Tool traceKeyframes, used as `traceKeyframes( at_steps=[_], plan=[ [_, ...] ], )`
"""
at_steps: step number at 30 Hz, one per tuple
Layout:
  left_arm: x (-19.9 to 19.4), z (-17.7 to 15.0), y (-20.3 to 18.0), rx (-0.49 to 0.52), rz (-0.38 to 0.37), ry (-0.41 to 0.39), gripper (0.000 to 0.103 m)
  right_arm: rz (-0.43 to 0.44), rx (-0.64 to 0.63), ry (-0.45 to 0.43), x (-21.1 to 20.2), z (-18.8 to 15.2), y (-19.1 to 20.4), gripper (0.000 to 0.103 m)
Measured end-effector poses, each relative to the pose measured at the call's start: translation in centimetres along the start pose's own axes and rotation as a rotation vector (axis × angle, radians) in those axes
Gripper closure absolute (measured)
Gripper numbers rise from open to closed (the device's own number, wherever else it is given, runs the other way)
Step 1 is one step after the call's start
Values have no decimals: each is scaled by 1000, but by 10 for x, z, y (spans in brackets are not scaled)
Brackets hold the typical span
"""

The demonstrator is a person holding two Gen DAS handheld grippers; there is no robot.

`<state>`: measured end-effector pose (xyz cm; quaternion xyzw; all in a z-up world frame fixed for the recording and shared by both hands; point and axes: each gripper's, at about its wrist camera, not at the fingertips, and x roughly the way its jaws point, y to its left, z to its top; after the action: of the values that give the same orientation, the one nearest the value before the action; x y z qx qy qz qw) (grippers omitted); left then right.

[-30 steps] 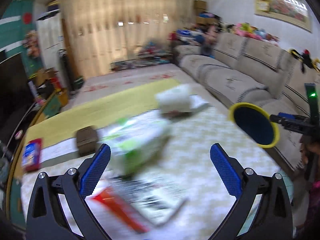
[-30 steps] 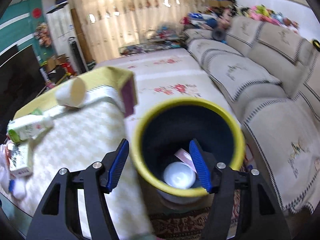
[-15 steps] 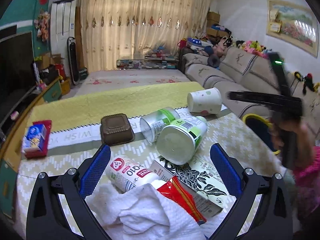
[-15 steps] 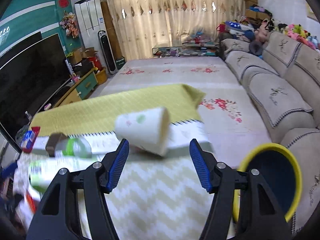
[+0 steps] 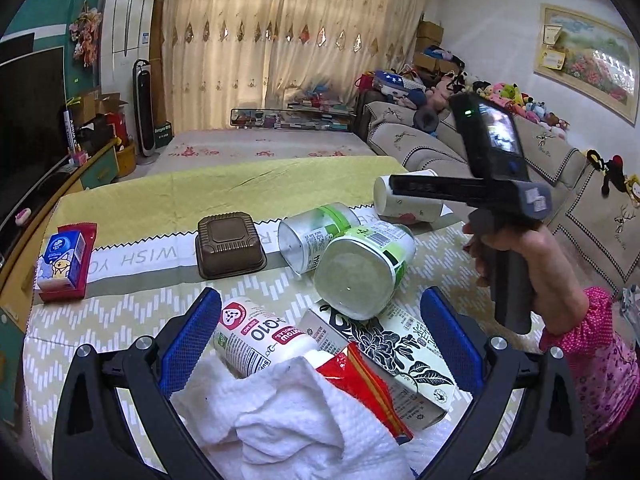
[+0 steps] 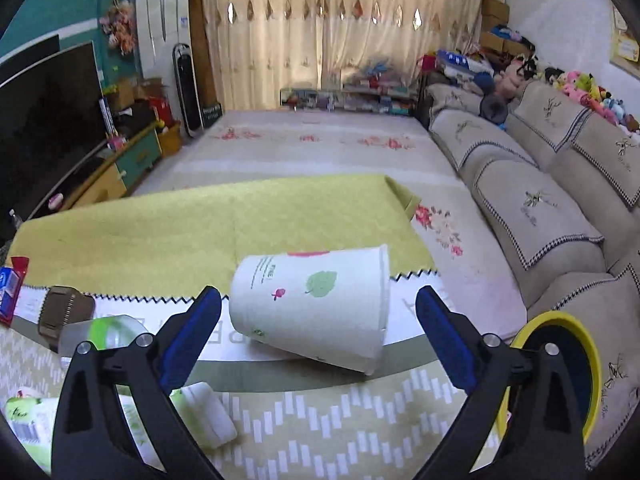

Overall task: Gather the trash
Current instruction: 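Grasp the white paper cup lying on the table with the right gripper, then carry the paper cup over the bin and open the right gripper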

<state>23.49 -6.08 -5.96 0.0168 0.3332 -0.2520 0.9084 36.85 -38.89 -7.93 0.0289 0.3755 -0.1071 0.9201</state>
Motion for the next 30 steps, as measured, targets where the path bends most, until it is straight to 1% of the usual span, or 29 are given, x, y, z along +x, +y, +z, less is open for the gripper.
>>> traceKeyframes(
  at_steps=[6,8,9,10,11,12,14,19,22,25,28,30],
  plan=[
    [0,-2,2,-7,-1,-3,5,-15,-4,19,17,0,8,8],
    [1,-2,0,-1,2,-2,5,-54,-5,20,22,-2,11,8],
    [0,-2,0,2,4,-2,5,-59,-1,17,24,-5,11,8],
    [1,-3,0,5,6,-1,5,-56,8,14,26,-5,10,22],
    [1,-3,-1,7,6,1,5,-42,16,17,27,-5,8,24],
    [2,-3,-2,8,6,2,5,-27,29,22,27,-6,6,25],
    [2,-4,-3,13,7,3,5,-26,29,9,23,-6,3,25],
    [3,-6,-7,37,28,-5,5,8,55,-19,4,-7,-9,25],
    [2,-6,-10,43,19,-10,5,35,48,-47,-18,-7,-15,25],
    [1,-7,-12,49,11,-10,5,37,30,-74,-39,-11,-25,25],
    [3,-8,-13,51,6,-8,5,25,64,-83,-58,-20,-56,25],
    [2,-9,-14,53,2,-10,5,2,102,-91,-68,-28,-79,25]
  ],
)
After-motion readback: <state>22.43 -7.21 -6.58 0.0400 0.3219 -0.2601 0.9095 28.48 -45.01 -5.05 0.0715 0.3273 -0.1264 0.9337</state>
